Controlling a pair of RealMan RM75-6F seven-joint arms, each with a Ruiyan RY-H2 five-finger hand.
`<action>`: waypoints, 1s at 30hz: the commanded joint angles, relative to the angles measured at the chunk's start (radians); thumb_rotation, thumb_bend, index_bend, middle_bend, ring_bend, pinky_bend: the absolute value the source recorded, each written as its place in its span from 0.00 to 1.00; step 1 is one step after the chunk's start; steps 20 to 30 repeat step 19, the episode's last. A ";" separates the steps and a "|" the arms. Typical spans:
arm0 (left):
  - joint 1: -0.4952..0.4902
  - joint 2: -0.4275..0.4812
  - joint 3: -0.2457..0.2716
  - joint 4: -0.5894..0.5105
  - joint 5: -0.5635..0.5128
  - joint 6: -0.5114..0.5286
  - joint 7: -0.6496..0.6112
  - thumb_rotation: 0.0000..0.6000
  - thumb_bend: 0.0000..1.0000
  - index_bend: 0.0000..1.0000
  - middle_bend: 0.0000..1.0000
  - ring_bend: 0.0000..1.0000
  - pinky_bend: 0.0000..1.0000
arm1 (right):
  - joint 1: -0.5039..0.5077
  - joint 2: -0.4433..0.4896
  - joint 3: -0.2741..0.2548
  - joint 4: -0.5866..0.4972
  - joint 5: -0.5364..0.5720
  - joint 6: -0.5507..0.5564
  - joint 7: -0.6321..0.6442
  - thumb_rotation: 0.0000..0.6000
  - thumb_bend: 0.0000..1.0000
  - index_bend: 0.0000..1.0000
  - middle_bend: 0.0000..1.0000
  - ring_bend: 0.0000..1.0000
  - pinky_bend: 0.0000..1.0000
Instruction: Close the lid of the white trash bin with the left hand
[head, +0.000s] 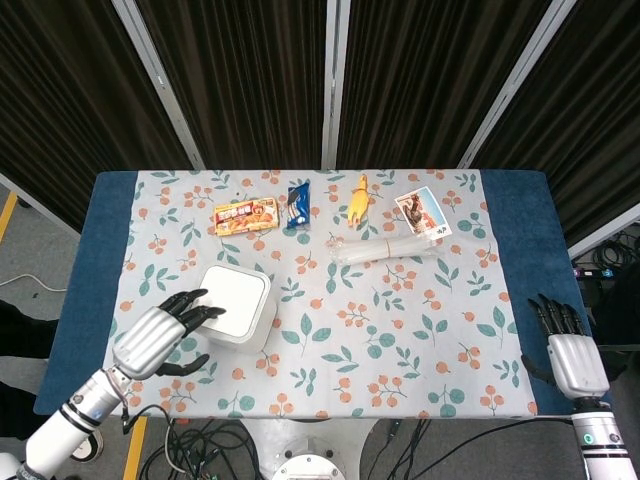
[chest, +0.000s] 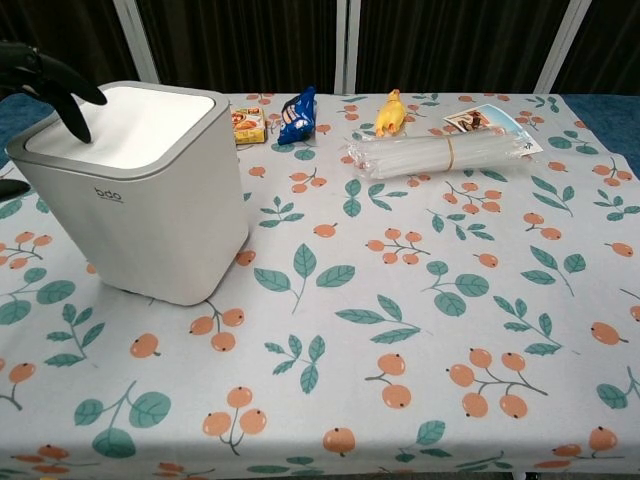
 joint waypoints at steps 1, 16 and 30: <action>0.013 0.023 -0.012 -0.012 0.004 0.036 -0.004 0.80 0.33 0.19 0.29 0.07 0.17 | 0.000 0.000 0.000 0.000 0.000 0.000 0.001 1.00 0.19 0.00 0.00 0.00 0.00; 0.252 -0.068 -0.008 0.258 -0.168 0.307 0.098 0.80 0.33 0.20 0.19 0.07 0.17 | -0.002 0.018 0.011 -0.020 -0.006 0.023 0.007 1.00 0.19 0.00 0.00 0.00 0.00; 0.279 -0.109 0.001 0.313 -0.172 0.322 0.095 0.80 0.32 0.19 0.17 0.07 0.17 | -0.002 0.020 0.008 -0.031 -0.011 0.024 -0.001 1.00 0.19 0.00 0.00 0.00 0.00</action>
